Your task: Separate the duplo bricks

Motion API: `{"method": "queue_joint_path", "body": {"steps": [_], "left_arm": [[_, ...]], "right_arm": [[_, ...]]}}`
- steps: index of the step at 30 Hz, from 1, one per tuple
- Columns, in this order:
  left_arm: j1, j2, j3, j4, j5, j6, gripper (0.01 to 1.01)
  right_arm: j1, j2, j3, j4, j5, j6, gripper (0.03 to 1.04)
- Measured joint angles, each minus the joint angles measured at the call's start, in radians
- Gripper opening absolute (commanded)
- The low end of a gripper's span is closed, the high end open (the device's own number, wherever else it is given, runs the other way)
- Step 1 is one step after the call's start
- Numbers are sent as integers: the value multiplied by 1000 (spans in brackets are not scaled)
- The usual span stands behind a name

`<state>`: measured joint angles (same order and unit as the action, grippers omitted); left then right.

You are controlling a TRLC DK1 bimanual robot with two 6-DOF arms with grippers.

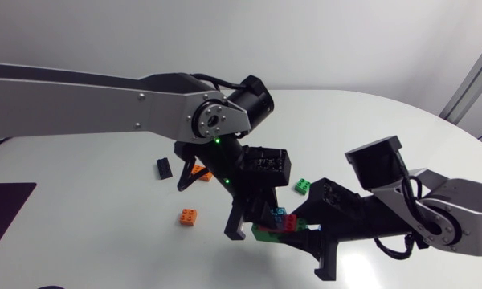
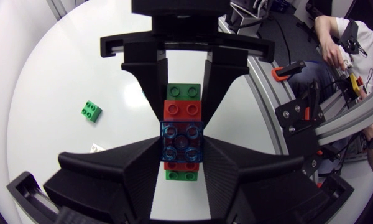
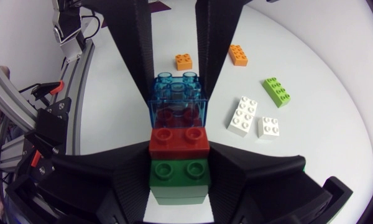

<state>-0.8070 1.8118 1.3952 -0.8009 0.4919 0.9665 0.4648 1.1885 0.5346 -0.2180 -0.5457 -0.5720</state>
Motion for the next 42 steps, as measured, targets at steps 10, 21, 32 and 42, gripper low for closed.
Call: {"method": "queue_joint_path", "body": {"steps": [10,21,32,42], "left_arm": [[8,-24,-1,-16,19,3,215],[28,-54,0,-66,124,0,216],[85,-64,0,-67,60,17,216],[-29,79,-16,83,-133,35,218]], "right_arm": [[33,-46,-3,0,44,0,300],[45,-72,-23,-8,105,-3,298],[-119,-137,-18,-124,126,-52,300],[-509,-295,58,-240,15,-133,303]]}}
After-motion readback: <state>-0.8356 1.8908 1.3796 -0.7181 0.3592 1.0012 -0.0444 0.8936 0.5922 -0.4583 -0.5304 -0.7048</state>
